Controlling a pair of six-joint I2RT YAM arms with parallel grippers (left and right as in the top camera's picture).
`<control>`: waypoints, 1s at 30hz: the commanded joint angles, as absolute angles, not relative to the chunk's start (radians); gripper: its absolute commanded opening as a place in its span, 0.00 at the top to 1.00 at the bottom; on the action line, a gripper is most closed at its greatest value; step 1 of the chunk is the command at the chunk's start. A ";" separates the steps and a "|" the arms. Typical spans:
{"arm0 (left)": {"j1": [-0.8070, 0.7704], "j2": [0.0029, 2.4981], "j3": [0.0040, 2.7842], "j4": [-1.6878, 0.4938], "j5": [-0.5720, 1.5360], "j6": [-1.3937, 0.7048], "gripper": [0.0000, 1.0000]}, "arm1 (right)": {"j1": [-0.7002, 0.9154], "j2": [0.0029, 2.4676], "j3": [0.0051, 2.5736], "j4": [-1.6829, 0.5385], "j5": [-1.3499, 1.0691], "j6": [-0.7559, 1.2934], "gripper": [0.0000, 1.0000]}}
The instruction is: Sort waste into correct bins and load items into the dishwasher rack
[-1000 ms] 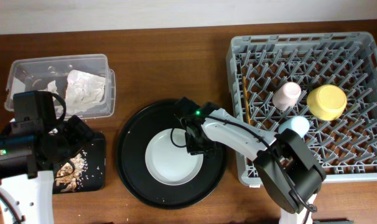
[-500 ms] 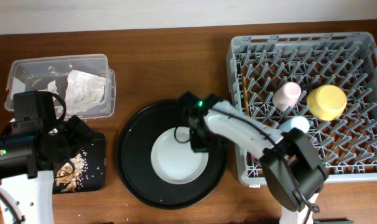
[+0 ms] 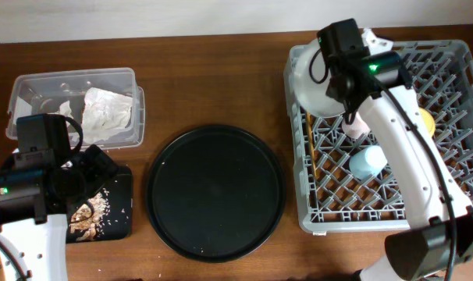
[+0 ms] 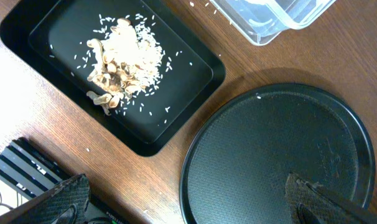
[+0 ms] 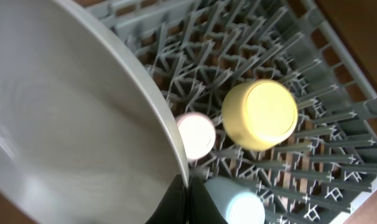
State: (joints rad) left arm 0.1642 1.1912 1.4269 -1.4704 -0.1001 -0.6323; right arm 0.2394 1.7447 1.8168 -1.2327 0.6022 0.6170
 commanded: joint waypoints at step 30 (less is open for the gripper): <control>0.170 1.185 1.437 -1.468 -0.093 -0.628 0.01 | 0.408 1.396 1.910 -1.518 0.422 0.648 0.29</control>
